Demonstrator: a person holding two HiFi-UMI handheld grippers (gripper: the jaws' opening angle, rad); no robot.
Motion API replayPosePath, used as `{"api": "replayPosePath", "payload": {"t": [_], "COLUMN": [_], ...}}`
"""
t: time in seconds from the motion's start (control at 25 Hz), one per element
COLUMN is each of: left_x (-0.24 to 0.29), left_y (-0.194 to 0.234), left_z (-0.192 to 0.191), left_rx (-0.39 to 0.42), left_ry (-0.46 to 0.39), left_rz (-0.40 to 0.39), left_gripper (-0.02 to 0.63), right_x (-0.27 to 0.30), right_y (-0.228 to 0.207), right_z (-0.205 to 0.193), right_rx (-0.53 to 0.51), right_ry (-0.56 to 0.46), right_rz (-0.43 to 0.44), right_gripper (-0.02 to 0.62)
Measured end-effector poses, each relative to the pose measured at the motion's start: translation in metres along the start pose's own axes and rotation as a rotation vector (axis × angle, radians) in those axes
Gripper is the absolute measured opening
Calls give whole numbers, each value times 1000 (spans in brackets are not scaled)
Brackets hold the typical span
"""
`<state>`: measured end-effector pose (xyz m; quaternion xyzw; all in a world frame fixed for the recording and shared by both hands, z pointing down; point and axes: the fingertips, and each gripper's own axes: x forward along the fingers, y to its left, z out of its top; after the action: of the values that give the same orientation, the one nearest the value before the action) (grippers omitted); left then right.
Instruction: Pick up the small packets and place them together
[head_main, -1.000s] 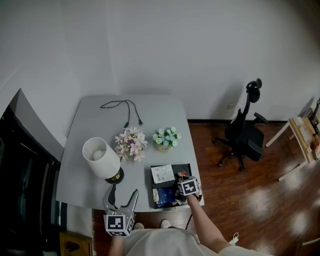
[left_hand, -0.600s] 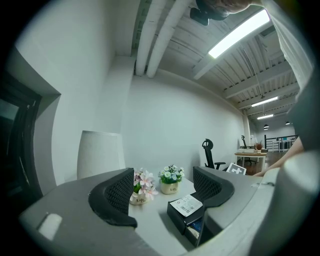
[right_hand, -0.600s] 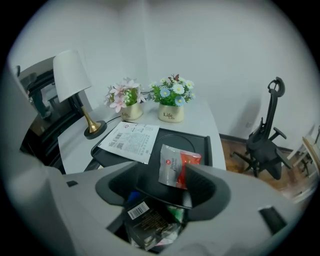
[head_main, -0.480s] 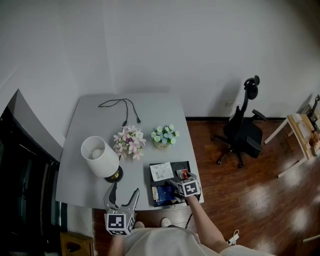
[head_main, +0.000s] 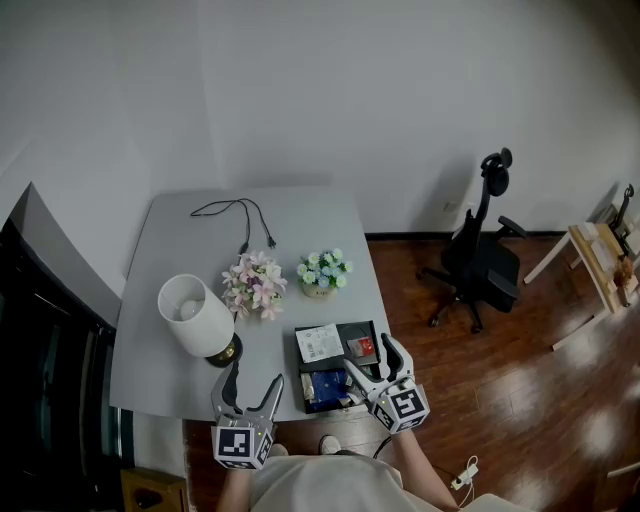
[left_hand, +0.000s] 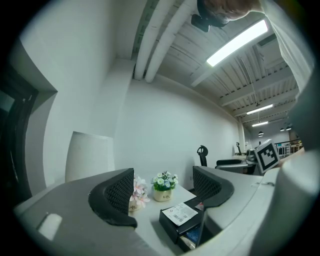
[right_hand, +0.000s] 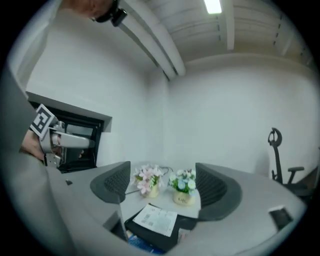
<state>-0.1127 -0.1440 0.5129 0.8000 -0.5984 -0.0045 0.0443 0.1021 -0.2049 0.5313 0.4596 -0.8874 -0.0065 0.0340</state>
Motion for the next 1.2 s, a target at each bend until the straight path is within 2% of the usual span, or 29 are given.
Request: {"api": "replayPosePath", "payload": {"t": [0.08,0.2,0.36,0.68,1.2], "left_x": [2,5,9,14,15], "left_y": [-2,-7,-13,-22,-27], "left_z": [3,7,8,8,5], "left_rx": [-1,6,3,8,7], "left_ry": [-12,-23,-33,-31,-21], "left_rz": [-10,-30,-46,-63,-57], "left_gripper": [365,364,364,364,364], "right_x": [-11,-21,-27,-36,-28], "right_y": [8,15,11,-1,5], "right_z": [25,42,37,21,13], "right_rx": [-36,-57,-94,-74,-71], "right_ry": [-86,-128,-108,-56,-30], "right_rz": [12,18,-8,-57,-4], "right_gripper": [402,402,399,387,387]}}
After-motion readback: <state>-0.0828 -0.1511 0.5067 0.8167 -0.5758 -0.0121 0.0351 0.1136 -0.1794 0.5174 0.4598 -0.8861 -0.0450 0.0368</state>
